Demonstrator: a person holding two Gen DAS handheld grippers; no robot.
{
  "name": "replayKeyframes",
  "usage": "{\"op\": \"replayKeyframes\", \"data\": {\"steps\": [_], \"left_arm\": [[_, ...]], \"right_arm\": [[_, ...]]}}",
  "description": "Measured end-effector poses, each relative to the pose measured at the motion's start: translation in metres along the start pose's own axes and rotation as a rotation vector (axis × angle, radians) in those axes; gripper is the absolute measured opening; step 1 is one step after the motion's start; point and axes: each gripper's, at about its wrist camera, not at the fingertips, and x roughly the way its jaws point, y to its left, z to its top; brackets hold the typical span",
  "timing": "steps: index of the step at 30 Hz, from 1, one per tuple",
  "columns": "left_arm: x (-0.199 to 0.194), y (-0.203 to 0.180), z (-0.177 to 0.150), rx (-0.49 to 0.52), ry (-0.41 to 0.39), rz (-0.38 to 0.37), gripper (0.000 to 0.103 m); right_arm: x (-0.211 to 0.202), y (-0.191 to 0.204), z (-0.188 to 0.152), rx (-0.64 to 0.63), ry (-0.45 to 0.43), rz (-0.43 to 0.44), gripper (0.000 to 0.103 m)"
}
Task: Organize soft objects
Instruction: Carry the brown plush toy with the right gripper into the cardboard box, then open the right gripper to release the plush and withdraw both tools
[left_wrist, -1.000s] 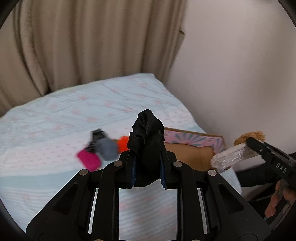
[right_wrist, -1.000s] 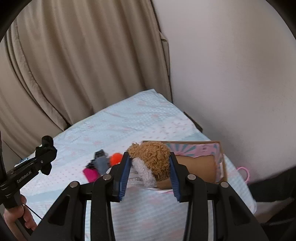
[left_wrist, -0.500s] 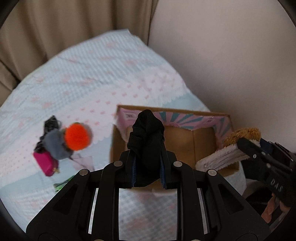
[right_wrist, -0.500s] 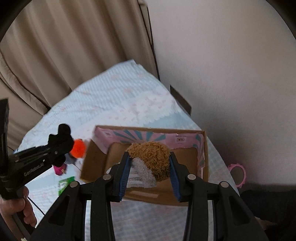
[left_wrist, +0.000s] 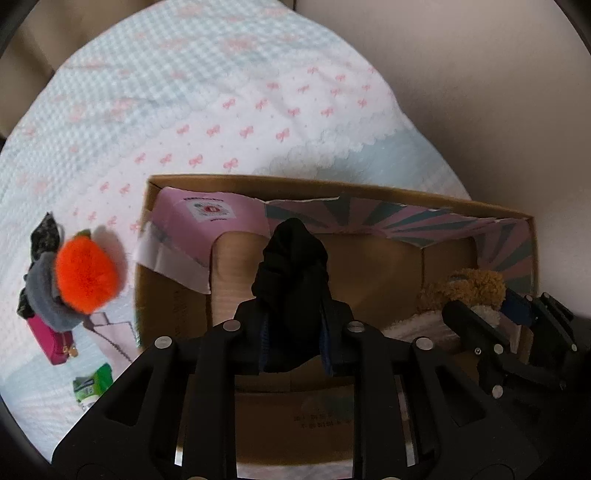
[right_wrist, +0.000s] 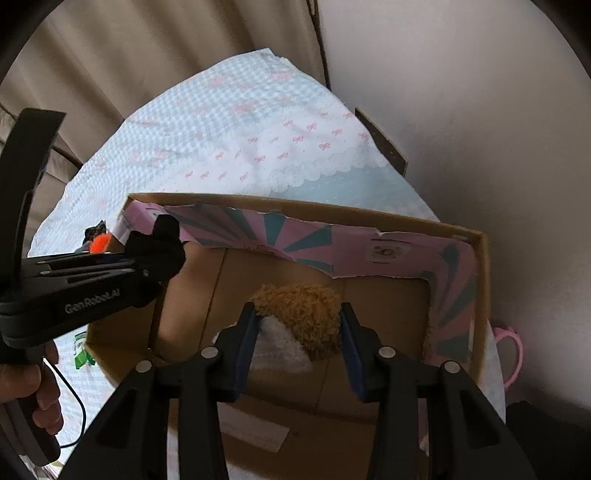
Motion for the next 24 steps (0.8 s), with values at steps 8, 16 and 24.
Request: {"op": "replayKeyframes", "data": {"steps": [8,16,24], "left_arm": [[0.014,-0.002,0.002,-0.023,0.041,-0.002,0.103],[-0.005,-0.008,0.004,-0.009,0.024,-0.002,0.103],[-0.055,-0.015,0.002,0.005,-0.058,-0.006,0.103]], "right_arm": [[0.01,0.007,-0.011,-0.068,0.017,0.005,0.103],[-0.004,0.01,-0.017,-0.078,-0.002,0.004,0.103],[-0.045,0.014,-0.013,-0.106,-0.084,-0.064,0.103]]}}
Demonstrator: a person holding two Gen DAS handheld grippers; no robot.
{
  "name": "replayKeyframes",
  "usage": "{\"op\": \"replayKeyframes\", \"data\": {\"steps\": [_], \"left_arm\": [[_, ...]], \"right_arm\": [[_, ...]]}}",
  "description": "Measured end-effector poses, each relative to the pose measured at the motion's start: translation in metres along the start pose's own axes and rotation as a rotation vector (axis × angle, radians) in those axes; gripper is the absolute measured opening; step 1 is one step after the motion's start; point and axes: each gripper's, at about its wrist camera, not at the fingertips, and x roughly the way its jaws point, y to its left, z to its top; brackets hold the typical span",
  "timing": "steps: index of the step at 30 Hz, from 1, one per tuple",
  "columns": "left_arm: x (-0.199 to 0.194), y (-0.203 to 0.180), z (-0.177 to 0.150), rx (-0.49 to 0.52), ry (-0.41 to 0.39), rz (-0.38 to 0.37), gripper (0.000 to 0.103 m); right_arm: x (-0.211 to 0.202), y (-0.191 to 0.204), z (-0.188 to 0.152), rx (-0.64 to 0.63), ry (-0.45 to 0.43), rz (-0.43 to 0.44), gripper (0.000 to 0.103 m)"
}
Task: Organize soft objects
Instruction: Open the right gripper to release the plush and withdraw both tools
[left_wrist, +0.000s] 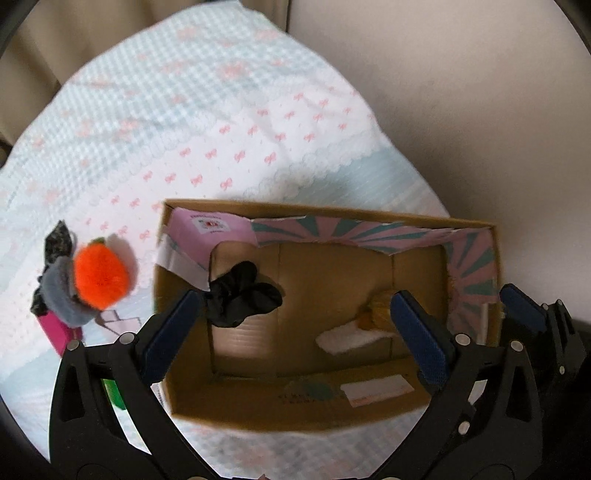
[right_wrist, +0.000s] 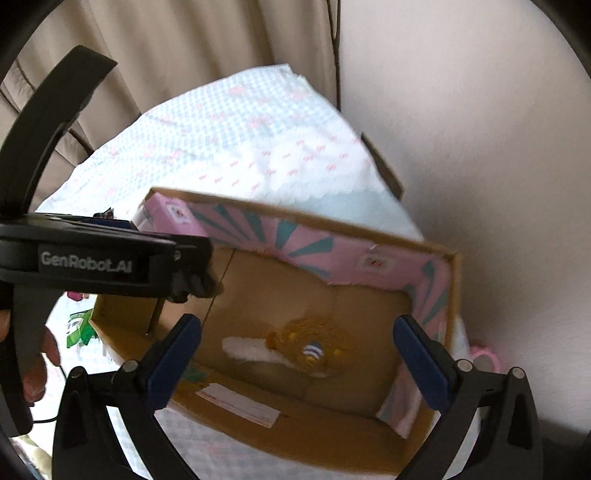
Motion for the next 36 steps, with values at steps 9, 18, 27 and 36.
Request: {"op": "replayKeyframes", "data": {"steps": [9,18,27,36], "left_arm": [[-0.083,-0.008,-0.022,0.04,-0.124,0.035,0.103],[-0.201,0.01,-0.073,0.046,-0.304,0.033,0.103],[-0.311,0.05,-0.145,0.075,-0.5,0.041,0.103],[-0.377,0.124,-0.226,0.075,-0.625,0.039,0.103]], "right_arm": [[-0.064,0.003,0.007,0.072,-0.064,-0.021,0.103],[-0.148,0.027,-0.004,0.104,-0.121,-0.065,0.103],[-0.242,0.078,-0.028,0.131,-0.265,-0.118,0.103],[-0.314,0.154,-0.073,0.172,-0.424,-0.149,0.103]]}}
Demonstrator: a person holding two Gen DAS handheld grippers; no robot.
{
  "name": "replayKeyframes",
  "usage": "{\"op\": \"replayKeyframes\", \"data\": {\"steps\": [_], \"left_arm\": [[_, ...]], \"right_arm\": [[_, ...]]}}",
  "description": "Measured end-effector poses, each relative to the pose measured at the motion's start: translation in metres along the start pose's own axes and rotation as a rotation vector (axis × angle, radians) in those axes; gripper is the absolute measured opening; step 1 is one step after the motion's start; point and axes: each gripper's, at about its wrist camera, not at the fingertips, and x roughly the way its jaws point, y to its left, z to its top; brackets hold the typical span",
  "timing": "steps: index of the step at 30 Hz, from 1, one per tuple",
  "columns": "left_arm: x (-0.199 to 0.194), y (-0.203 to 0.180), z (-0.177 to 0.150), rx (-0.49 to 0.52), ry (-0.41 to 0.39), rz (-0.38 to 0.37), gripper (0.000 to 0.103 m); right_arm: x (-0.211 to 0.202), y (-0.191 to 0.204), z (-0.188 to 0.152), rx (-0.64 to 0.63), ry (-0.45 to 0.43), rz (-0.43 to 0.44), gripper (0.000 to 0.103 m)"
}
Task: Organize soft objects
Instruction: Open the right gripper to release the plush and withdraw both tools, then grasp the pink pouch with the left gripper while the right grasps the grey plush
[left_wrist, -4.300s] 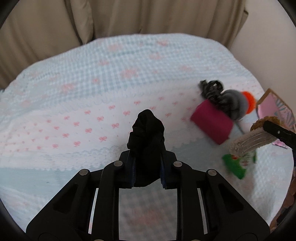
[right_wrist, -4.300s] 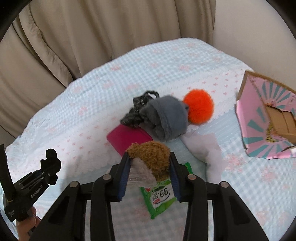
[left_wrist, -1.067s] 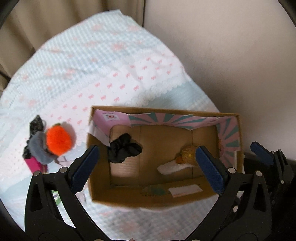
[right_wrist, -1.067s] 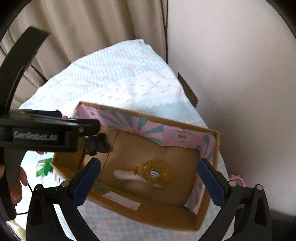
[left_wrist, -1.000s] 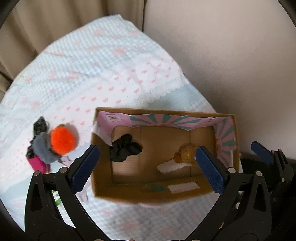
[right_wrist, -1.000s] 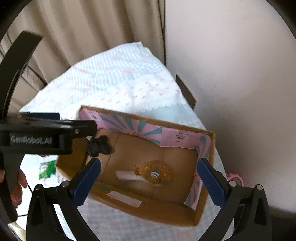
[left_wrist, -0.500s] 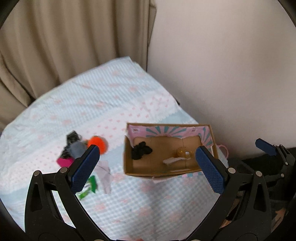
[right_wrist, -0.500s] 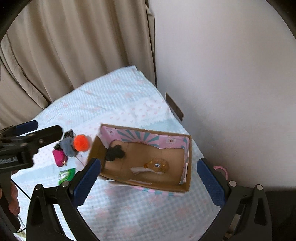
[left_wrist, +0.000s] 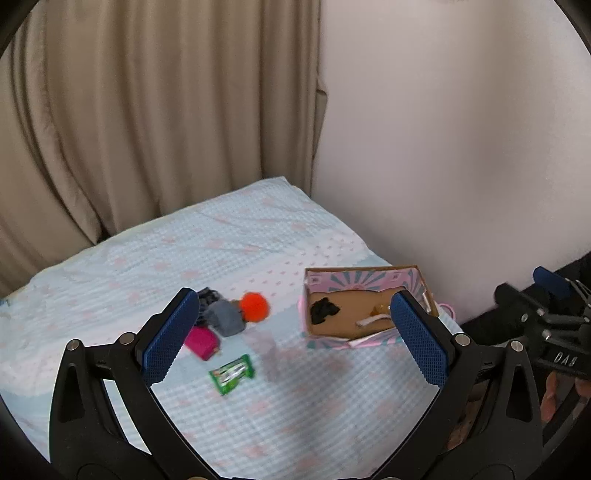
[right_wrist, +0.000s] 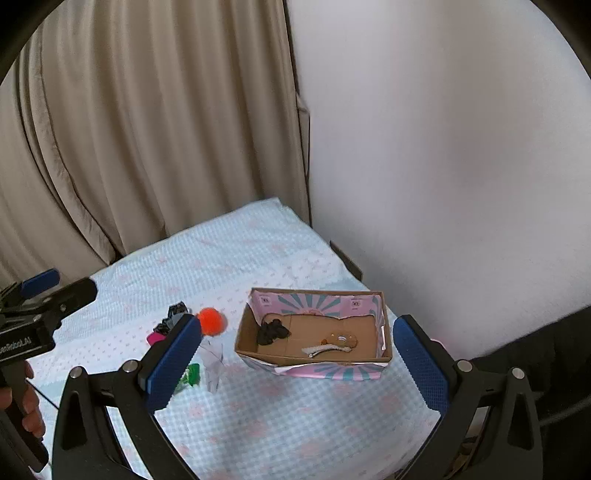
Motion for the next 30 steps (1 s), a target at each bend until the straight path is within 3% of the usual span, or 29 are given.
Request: {"op": "replayKeyframes", "data": {"steps": [10,18,24,30], "left_arm": [[-0.052,0.092,-0.044,-0.022,-0.014,0.011,0.103],[-0.05,0.161,-0.058,0.018,0.006,-0.015,0.103],[-0.012,0.201,-0.069,0.063,0.06,-0.083,0.103],[0.057,0.221,-0.083,0.093,0.119,-0.112,0.103]], "right_arm": [[-0.032,0.067,-0.025,0.016,-0.065,-0.016,0.103],[-0.024,0.12,-0.037,0.046,-0.068,-0.019,0.103],[0.009,0.147,-0.046,0.104,-0.023,0.013,0.103],[0.049,0.173,-0.051,0.046,0.012,0.013,0.103]]}}
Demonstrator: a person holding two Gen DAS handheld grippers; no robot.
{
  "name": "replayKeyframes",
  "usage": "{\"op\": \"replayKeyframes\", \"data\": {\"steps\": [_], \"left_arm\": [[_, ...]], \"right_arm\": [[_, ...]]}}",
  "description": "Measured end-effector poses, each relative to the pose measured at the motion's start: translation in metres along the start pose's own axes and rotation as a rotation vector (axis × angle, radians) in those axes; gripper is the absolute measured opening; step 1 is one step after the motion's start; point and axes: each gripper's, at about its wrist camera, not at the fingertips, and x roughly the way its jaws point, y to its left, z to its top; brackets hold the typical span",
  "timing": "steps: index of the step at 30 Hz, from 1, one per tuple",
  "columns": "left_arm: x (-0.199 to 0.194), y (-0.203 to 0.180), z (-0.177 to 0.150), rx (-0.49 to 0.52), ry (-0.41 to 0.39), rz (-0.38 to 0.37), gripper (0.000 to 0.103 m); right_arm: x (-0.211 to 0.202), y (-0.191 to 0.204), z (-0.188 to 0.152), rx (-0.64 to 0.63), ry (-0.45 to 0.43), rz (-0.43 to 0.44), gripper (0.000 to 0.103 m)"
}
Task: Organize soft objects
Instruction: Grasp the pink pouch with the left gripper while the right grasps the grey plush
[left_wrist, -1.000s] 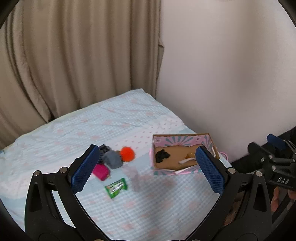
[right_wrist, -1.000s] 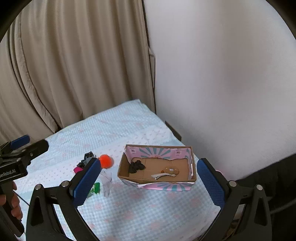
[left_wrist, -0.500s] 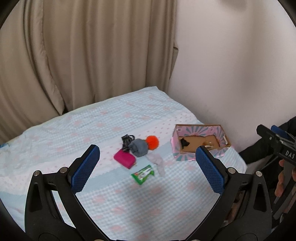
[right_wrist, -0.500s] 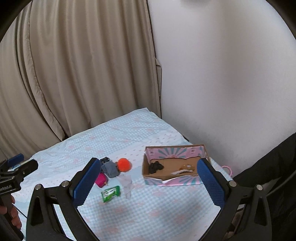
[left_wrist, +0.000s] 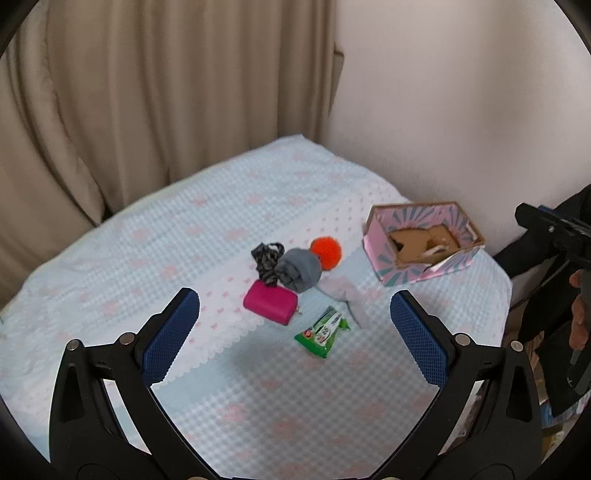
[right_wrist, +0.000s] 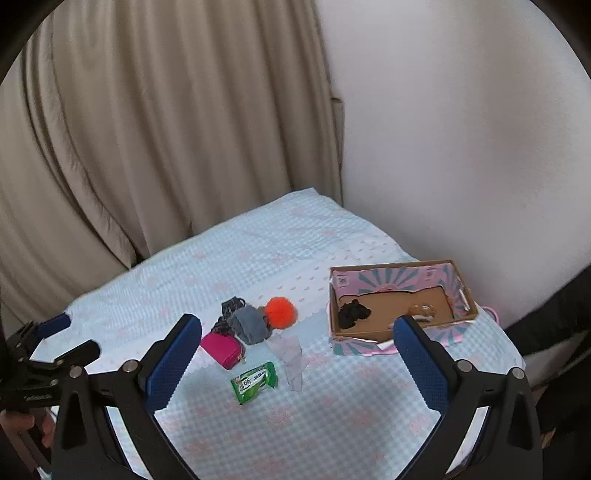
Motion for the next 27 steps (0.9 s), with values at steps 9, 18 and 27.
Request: {"op": "replayKeyframes", "data": {"steps": [9,18,27], "left_arm": [[0.117,0.04,-0.019,-0.128,0.144,-0.018,0.103],[0.236,0.066,-0.057,-0.44,0.282,-0.01,0.103],[0.329,0.081,-0.088,-0.685,0.349,0.022,0.102]], "right_arm": [[0.095,0.034,-0.014,-0.052,0.088,0.061,0.103],[0.211,0.052,-0.027,-0.042,0.214,0.126,0.103],[0.312,0.052,-0.044,-0.015,0.358,0.195,0.091]]}}
